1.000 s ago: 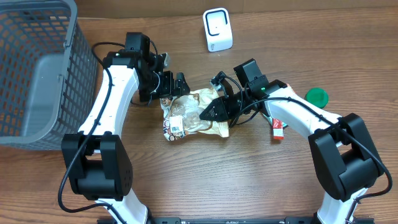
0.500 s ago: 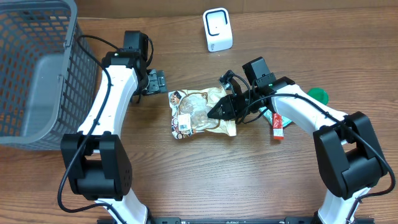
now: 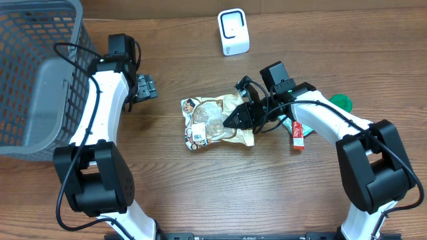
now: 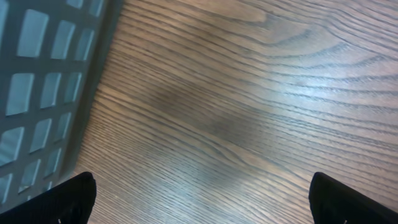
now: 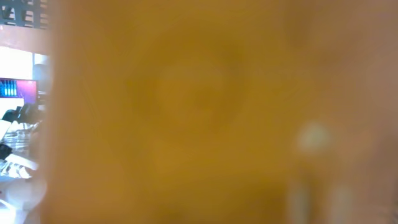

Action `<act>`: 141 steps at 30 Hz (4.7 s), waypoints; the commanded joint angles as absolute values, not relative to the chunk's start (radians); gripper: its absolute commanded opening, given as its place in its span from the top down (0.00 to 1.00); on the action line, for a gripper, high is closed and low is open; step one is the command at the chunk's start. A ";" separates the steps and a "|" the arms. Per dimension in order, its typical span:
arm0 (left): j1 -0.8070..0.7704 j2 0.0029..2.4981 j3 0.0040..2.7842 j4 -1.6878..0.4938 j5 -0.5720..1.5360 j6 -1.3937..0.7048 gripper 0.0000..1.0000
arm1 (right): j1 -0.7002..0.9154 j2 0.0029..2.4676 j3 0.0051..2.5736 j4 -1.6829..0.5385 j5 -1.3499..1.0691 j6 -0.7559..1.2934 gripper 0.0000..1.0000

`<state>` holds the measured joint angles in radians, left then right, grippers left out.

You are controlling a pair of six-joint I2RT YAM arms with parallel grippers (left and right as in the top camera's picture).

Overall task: Scan the item barcode
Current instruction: 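Carry the snack bag up to the white scanner with the right gripper, then hold the snack bag barcode against the scanner window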

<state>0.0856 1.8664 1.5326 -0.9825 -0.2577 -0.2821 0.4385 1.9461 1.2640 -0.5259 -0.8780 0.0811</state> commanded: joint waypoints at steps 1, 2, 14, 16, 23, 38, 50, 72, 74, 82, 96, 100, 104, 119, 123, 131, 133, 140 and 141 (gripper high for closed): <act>0.082 1.872 1.555 -0.982 -0.239 -0.292 0.00 | 0.436 1.917 1.266 -0.521 -0.852 0.061 0.96; 0.082 1.872 1.555 -0.982 -0.239 -0.292 0.00 | 0.436 1.909 1.268 -0.518 -0.847 0.042 0.96; 0.082 1.872 1.555 -0.982 -0.239 -0.292 0.00 | 0.439 1.757 1.551 -0.749 -0.466 -0.328 0.96; 0.082 1.872 1.555 -0.982 -0.239 -0.292 0.00 | 0.439 1.747 1.617 -0.754 -0.379 -0.365 0.96; 0.082 1.872 1.555 -0.982 -0.239 -0.292 0.00 | 0.439 1.747 1.835 -0.754 -0.083 -0.516 0.97; 0.082 1.872 1.555 -0.982 -0.239 -0.292 0.00 | 0.443 1.745 1.906 -0.601 -0.045 -0.579 0.96; 0.082 1.872 1.555 -0.982 -0.239 -0.292 0.00 | 0.444 1.763 1.905 -0.416 -0.042 -0.742 0.96; 0.082 1.872 1.555 -0.982 -0.239 -0.292 0.00 | 0.445 2.085 1.904 -0.223 0.142 -0.850 0.96; 0.082 1.872 1.555 -0.982 -0.239 -0.292 0.00 | 0.445 2.113 1.904 -0.207 0.162 -0.866 0.96; 0.082 1.872 1.555 -0.982 -0.239 -0.292 0.00 | 0.447 2.221 1.904 -0.005 0.365 -0.873 0.96; 0.082 1.872 1.555 -0.982 -0.239 -0.292 0.00 | 0.507 2.301 1.903 -0.025 0.381 -0.872 0.96; 0.082 1.872 1.555 -0.982 -0.239 -0.292 0.00 | 0.510 2.301 1.903 -0.049 0.401 -0.872 0.96; 0.082 1.872 1.555 -0.982 -0.239 -0.292 0.00 | 0.510 2.301 1.903 -0.127 0.403 -0.871 0.96; 0.082 1.872 1.555 -0.982 -0.239 -0.292 0.00 | 0.550 2.300 1.903 -0.185 0.384 -0.861 0.96; 0.082 1.872 1.555 -0.982 -0.239 -0.292 0.00 | 0.561 2.300 1.903 -0.159 0.381 -0.861 0.96; 0.085 1.872 1.555 -0.982 -0.239 -0.292 0.00 | 0.560 2.300 1.903 -0.204 0.381 -0.839 0.96; 0.085 1.872 1.555 -0.982 -0.239 -0.292 0.00 | 0.560 2.300 1.903 -0.216 0.381 -0.834 0.96; 0.075 1.872 1.555 -0.982 -0.238 -0.292 0.00 | 0.560 2.300 1.903 -0.233 0.390 -0.834 0.96; 0.075 1.872 1.555 -0.982 -0.238 -0.292 0.00 | 0.561 2.297 1.903 -0.229 0.405 -0.834 0.97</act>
